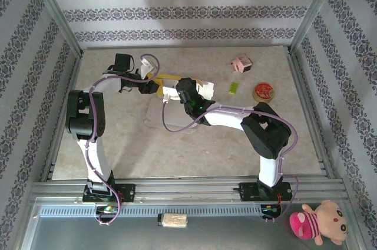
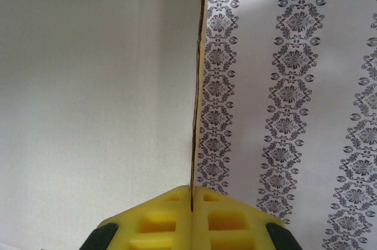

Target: Fold the paper box

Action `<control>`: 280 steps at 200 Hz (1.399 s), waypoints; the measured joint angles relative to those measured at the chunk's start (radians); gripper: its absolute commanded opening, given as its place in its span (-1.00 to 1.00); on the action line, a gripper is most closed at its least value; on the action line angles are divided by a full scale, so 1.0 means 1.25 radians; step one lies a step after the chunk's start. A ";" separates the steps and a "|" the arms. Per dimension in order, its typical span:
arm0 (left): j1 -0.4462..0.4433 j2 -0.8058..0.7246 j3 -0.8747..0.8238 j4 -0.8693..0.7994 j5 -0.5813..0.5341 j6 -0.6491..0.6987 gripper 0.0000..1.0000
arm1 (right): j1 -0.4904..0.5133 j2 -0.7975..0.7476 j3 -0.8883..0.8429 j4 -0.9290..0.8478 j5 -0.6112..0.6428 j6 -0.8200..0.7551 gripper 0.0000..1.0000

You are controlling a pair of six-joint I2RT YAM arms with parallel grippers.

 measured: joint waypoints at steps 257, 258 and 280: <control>-0.136 0.031 -0.048 0.175 -0.444 -0.165 -1.00 | -0.005 0.004 0.000 -0.035 -0.004 0.038 -0.89; -0.136 0.031 -0.048 0.175 -0.444 -0.165 -1.00 | -0.005 0.004 0.000 -0.035 -0.003 0.038 -0.89; -0.136 0.025 -0.064 0.194 -0.449 -0.169 -0.75 | -0.003 0.013 0.000 -0.021 0.005 0.038 -0.89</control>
